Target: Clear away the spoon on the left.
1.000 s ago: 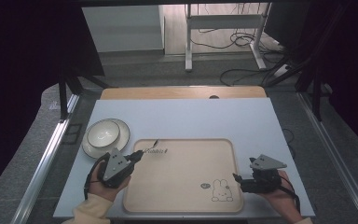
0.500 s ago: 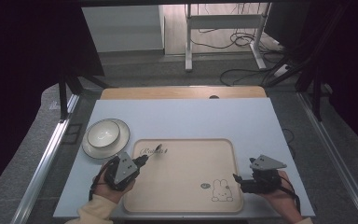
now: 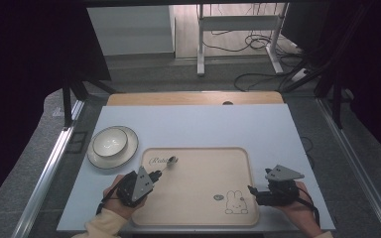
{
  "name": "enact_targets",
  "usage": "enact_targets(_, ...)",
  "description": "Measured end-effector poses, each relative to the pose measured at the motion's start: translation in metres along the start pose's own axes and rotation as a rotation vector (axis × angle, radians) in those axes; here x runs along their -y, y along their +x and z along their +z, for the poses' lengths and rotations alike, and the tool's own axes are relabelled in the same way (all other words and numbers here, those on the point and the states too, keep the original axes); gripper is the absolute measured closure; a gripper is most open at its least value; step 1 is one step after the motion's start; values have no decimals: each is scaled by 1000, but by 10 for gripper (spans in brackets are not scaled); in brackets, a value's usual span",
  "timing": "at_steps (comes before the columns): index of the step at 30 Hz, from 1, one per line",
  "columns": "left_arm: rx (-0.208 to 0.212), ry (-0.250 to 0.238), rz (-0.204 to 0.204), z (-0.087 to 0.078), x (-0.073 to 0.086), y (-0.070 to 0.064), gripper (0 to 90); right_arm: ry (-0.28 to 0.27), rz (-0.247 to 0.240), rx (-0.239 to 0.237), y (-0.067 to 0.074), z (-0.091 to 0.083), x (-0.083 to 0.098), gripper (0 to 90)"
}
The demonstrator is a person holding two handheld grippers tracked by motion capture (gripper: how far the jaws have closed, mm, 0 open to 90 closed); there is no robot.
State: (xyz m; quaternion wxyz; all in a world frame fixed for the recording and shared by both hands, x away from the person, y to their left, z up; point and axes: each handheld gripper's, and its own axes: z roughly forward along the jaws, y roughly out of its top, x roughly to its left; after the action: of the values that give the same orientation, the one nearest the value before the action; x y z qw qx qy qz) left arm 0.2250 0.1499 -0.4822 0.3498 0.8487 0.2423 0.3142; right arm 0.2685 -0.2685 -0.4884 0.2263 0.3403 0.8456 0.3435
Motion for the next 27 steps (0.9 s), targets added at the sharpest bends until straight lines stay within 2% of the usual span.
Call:
enact_targets(2,25,12,16,2,1,-2,852,3,0,-2,0,0,0,163)
enact_targets(3,25,12,16,2,1,-2,840,6,-1,-3,0,0,0,163)
enact_targets(4,51,29,33,3,3,-6,830,9,-3,-3,0,1,1,163)
enact_targets(10,121,84,43,12,7,-12,797,19,-2,-6,0,2,1,163)
enact_targets(11,121,84,43,12,7,-12,790,21,-3,-6,1,2,1,163)
enact_targets(12,153,108,53,15,9,-13,780,22,-4,-7,1,2,1,163)
enact_targets(16,196,142,62,20,11,-16,731,25,-7,-8,1,2,1,163)
enact_targets(17,230,158,47,23,12,-17,641,27,-7,-9,1,3,1,163)
enact_targets(20,262,174,20,26,13,-16,515,31,-6,-10,1,3,2,163)
enact_targets(24,283,168,-9,26,12,-13,308,33,-7,-12,1,3,2,163)
enact_targets(25,307,170,-41,25,12,-10,255,36,-6,-12,1,3,2,162)
enact_targets(27,333,180,-64,25,13,-7,166,37,-6,-14,1,3,2,162)
